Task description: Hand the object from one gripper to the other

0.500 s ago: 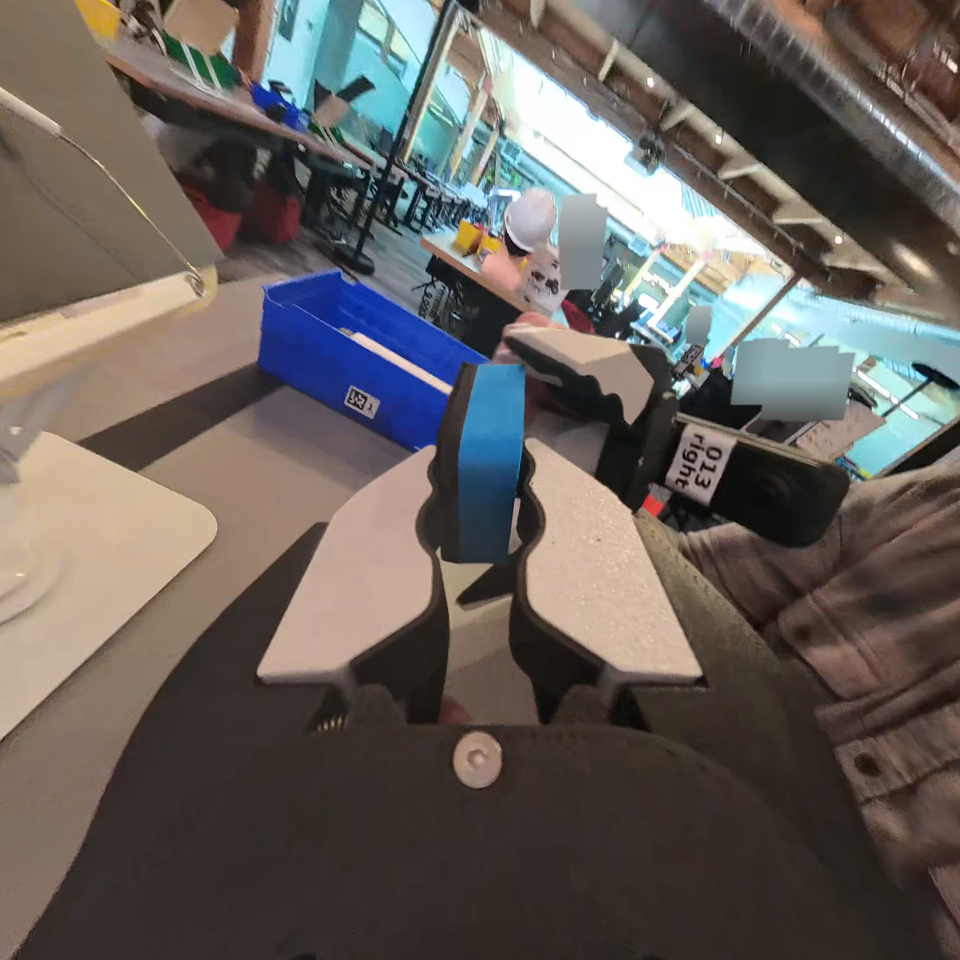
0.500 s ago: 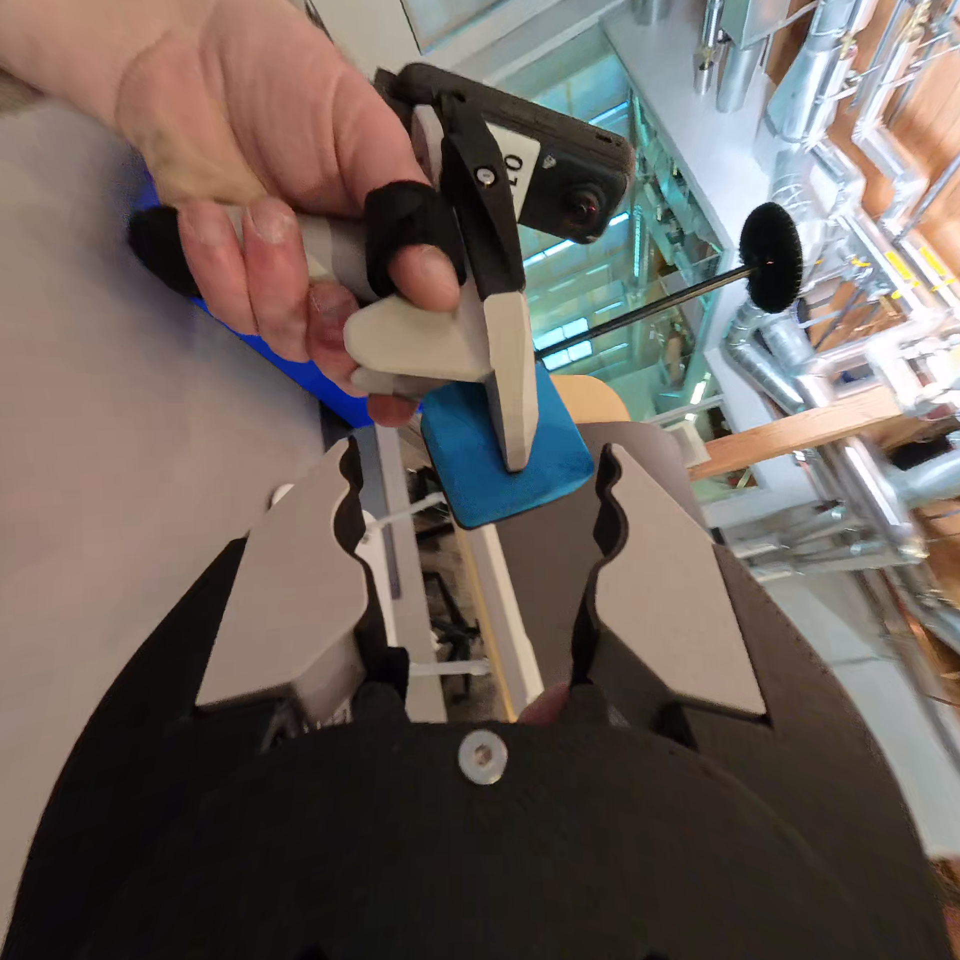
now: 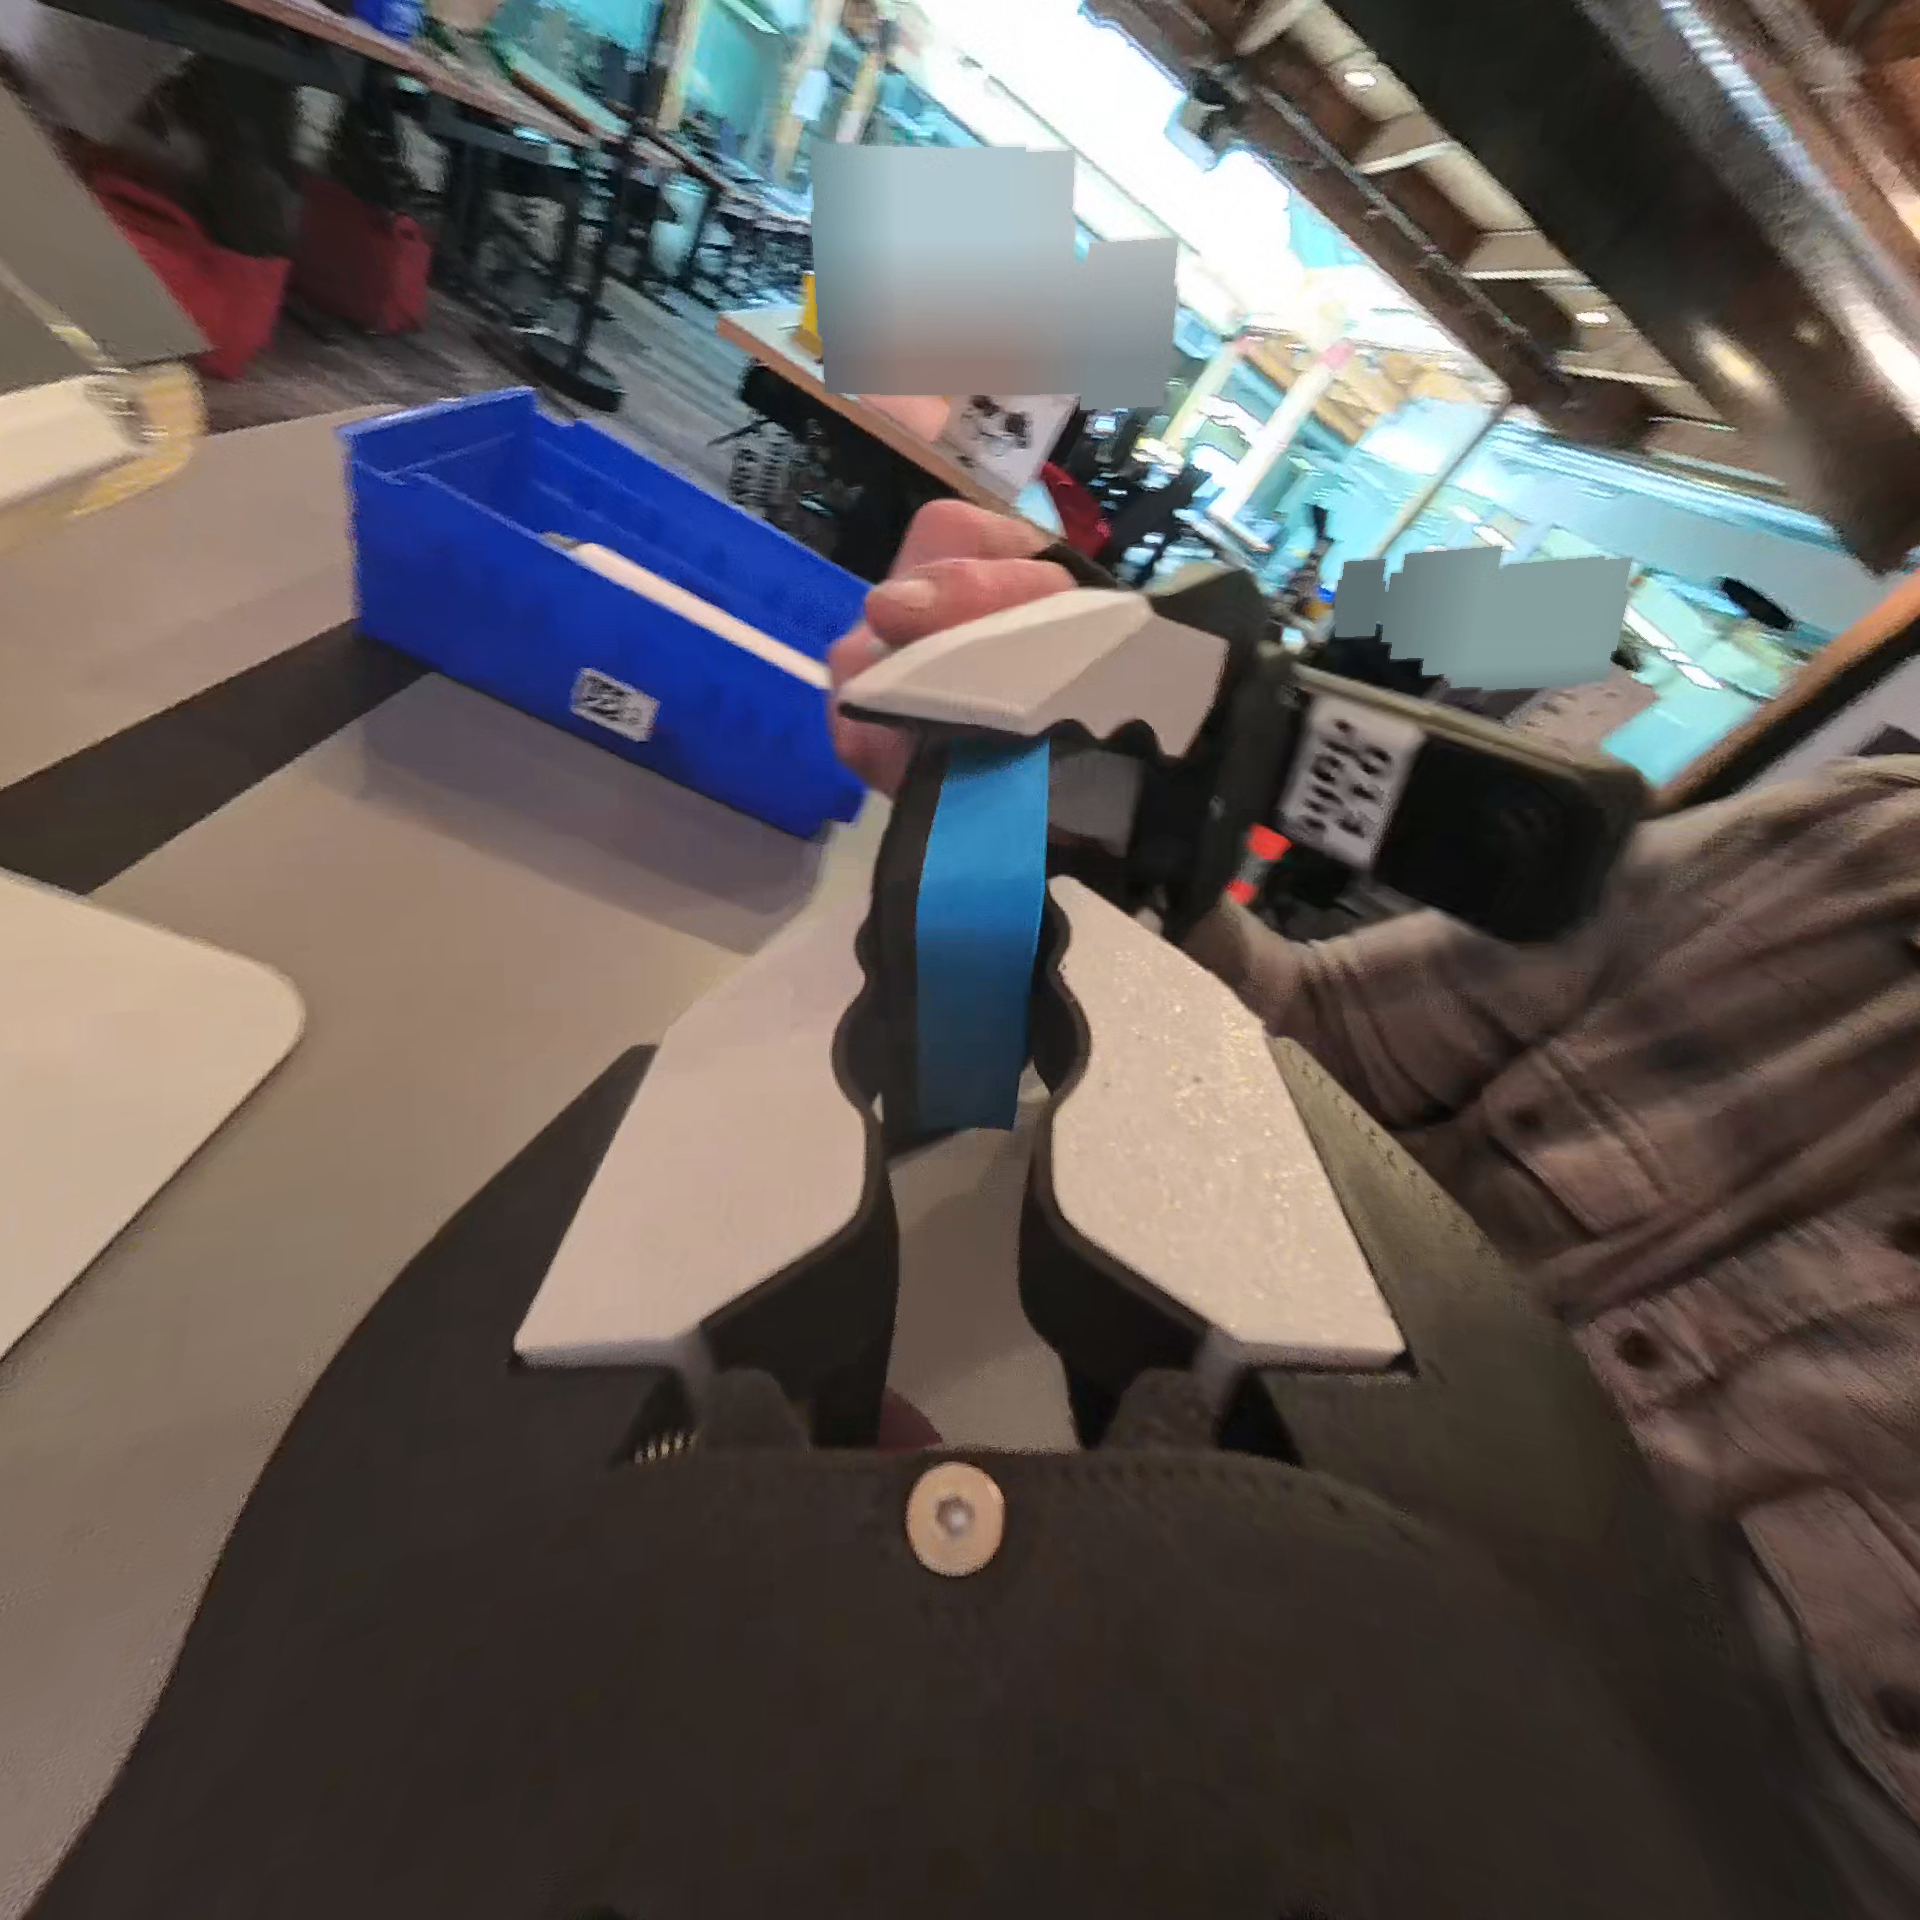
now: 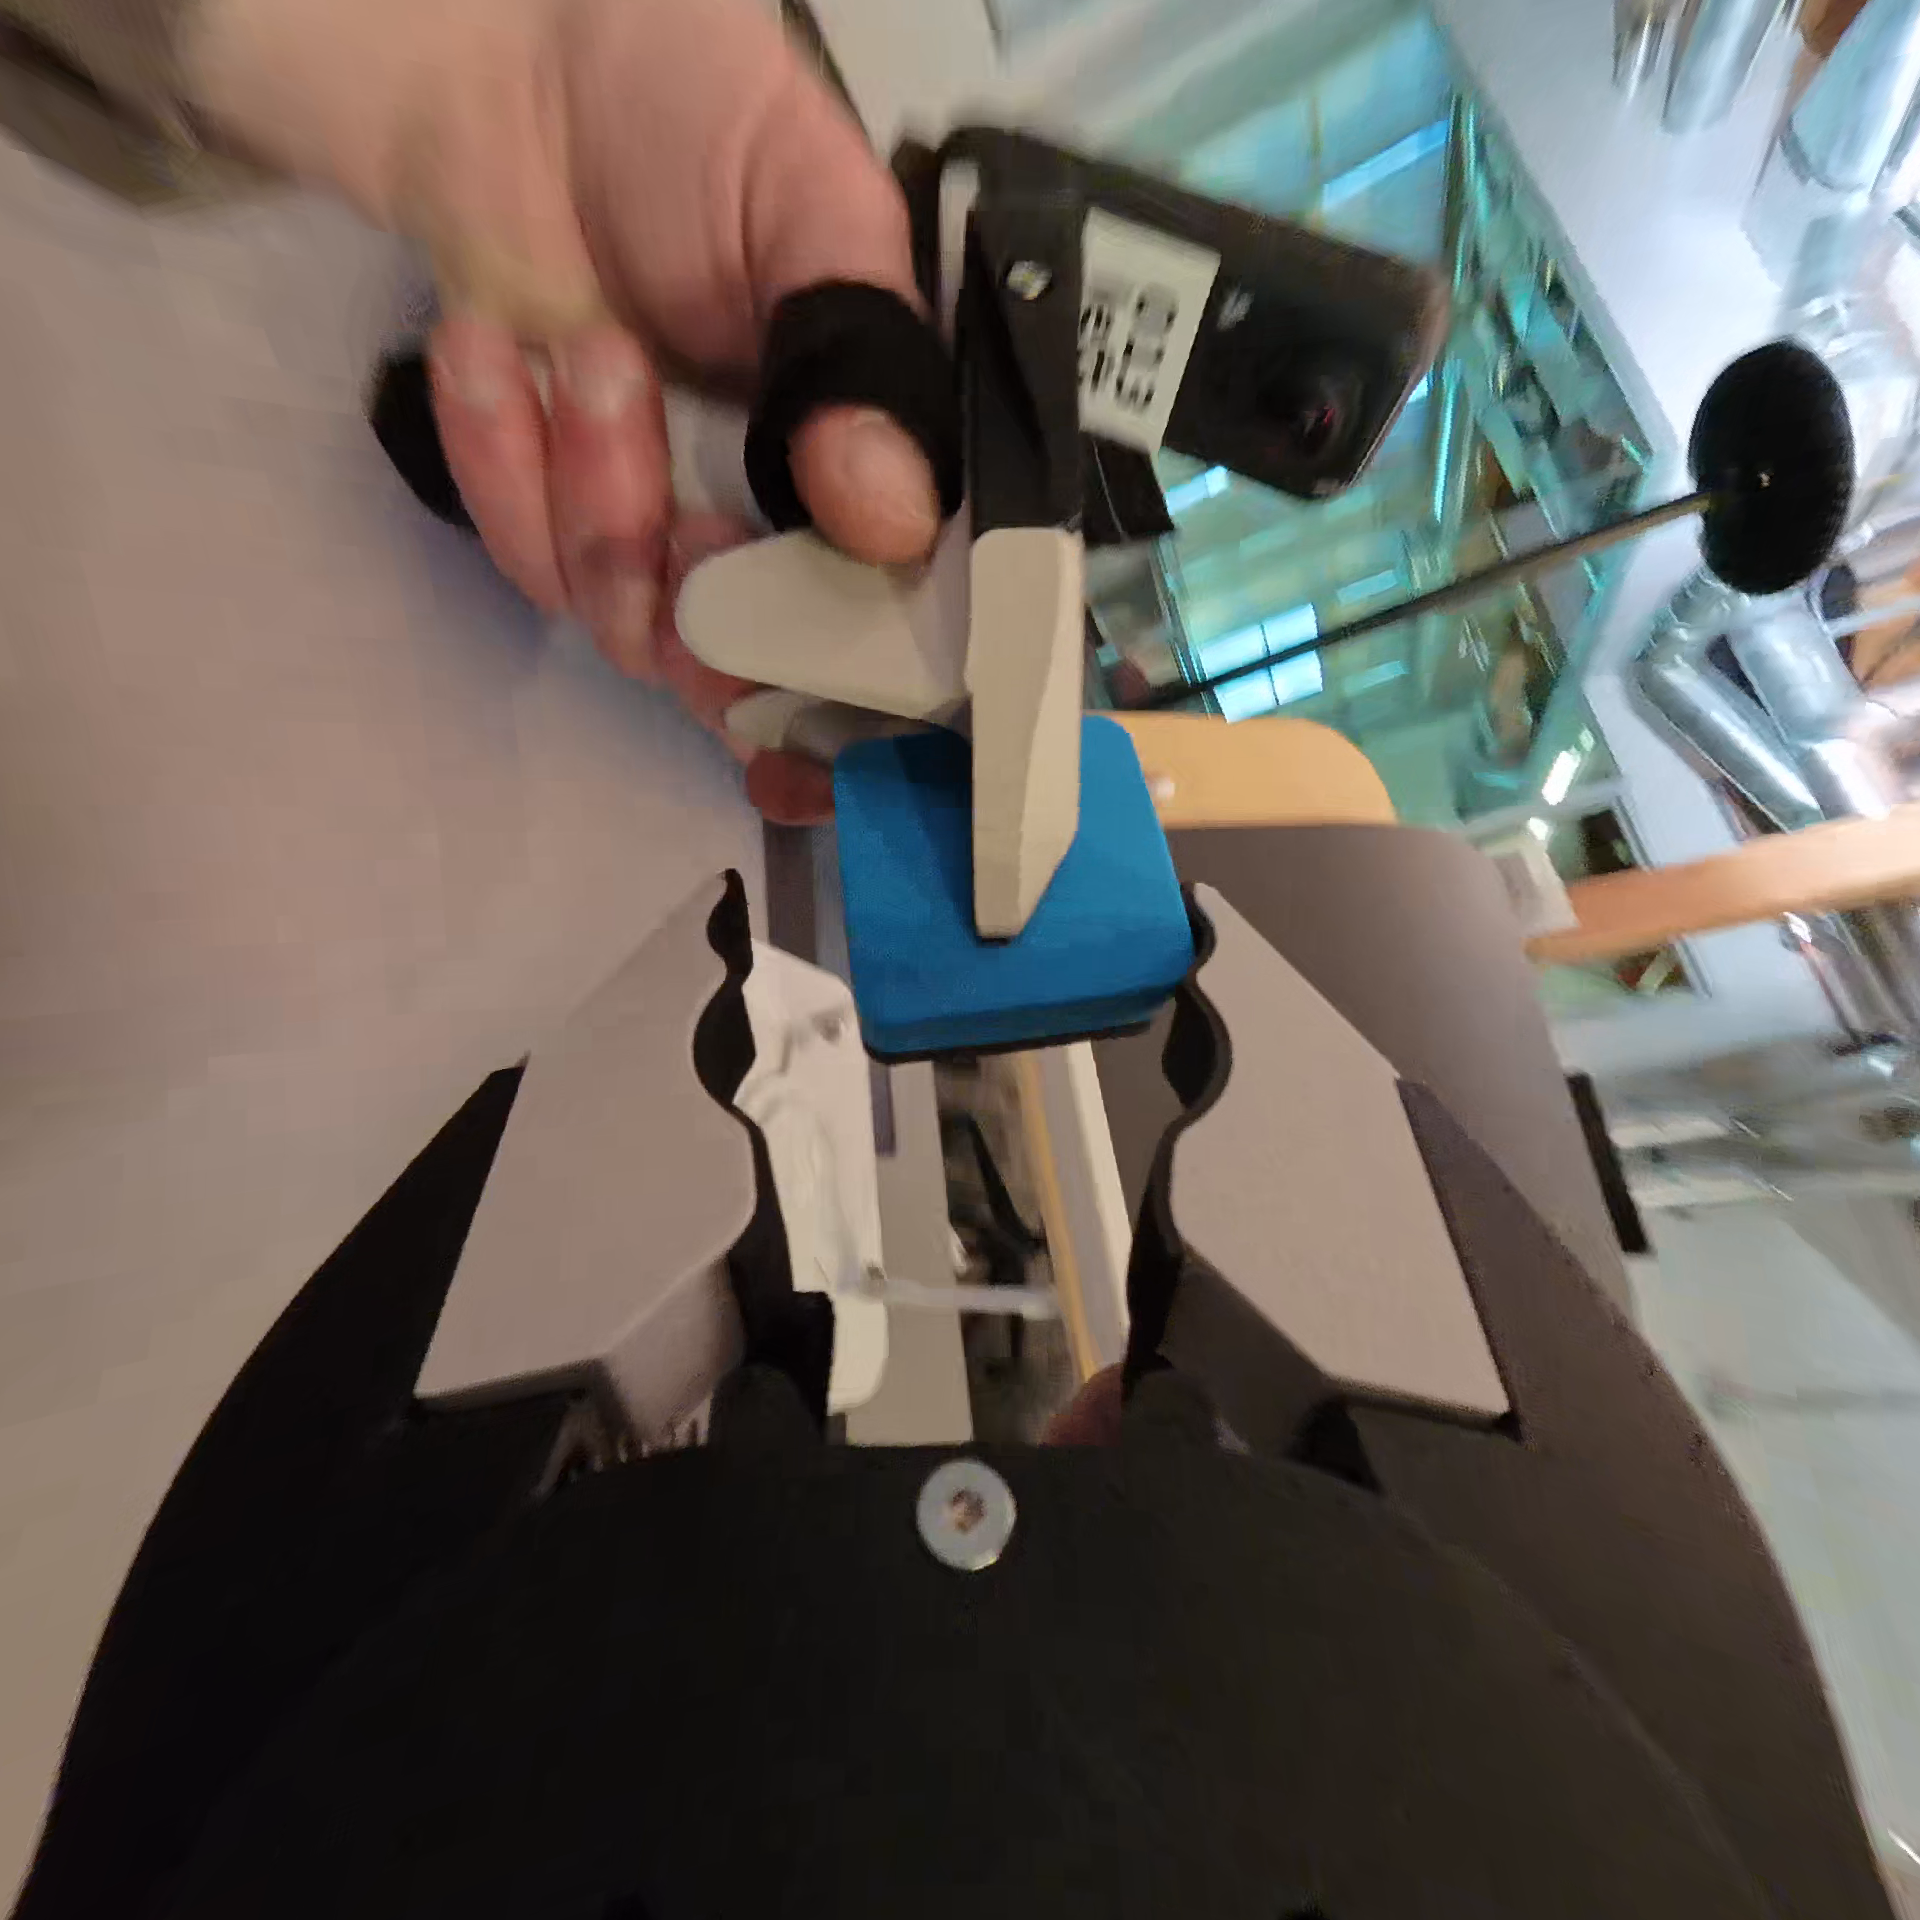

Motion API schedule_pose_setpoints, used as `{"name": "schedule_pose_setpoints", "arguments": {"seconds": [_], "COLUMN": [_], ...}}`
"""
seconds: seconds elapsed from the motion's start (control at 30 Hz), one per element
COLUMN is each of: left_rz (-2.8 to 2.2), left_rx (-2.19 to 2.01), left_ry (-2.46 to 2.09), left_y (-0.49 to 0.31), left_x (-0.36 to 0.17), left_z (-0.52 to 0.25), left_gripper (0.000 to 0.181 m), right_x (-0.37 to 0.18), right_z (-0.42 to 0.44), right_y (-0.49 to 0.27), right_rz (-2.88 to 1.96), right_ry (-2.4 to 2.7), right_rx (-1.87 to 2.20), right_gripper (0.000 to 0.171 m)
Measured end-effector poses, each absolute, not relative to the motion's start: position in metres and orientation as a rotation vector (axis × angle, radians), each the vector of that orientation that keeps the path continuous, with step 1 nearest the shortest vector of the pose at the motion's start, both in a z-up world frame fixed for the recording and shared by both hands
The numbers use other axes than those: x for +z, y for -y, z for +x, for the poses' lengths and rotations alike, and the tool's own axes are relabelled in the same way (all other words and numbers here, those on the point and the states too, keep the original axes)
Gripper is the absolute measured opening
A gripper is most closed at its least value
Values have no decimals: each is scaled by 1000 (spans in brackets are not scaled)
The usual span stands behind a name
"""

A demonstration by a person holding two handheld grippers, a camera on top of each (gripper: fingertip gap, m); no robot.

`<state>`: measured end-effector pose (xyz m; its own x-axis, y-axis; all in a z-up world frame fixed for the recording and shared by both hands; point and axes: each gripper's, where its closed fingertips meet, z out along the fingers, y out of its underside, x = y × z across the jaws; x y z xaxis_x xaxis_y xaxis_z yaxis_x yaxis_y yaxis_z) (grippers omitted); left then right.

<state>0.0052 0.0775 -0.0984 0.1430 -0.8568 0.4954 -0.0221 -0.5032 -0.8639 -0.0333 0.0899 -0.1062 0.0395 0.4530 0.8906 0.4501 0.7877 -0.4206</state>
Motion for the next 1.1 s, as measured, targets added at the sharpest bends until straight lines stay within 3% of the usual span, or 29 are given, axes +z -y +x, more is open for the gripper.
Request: {"name": "schedule_pose_setpoints", "arguments": {"seconds": [0.23,0.37,0.53,0.6,0.73,0.83,0.97,1.1], "left_rz": [-1547,-1521,-1478,-1481,-1435,-1311,-981,-932], "left_rx": [-1597,-1654,-1670,-1616,-1306,-868,-342,-5], "left_ry": [-1009,-1059,-1046,-1018,-1012,-1044,-1130,-1297], "left_y": [-49,-41,-40,-45,-59,-71,-57,-56], "left_x": [-91,-94,-90,-87,-78,-65,-39,-60], "left_z": [12,13,15,14,4,-6,-8,10], "left_gripper": [23,23,23,31,64,63,47,54], "right_x": [-96,-97,-94,-89,-68,-62,-65,-69], "right_z": [-31,-33,-32,-31,-21,-10,0,4], "right_y": [-58,-54,-53,-54,-59,-70,-73,-62], "right_rz": [-637,-627,-665,-691,-835,-982,-1094,-1160], "right_ry": [1620,1639,1638,1602,1459,1369,1321,1314], "right_rx": [147,139,167,239,585,865,1177,1512], "right_gripper": [74,56,55,55,55,55,56,56]}}
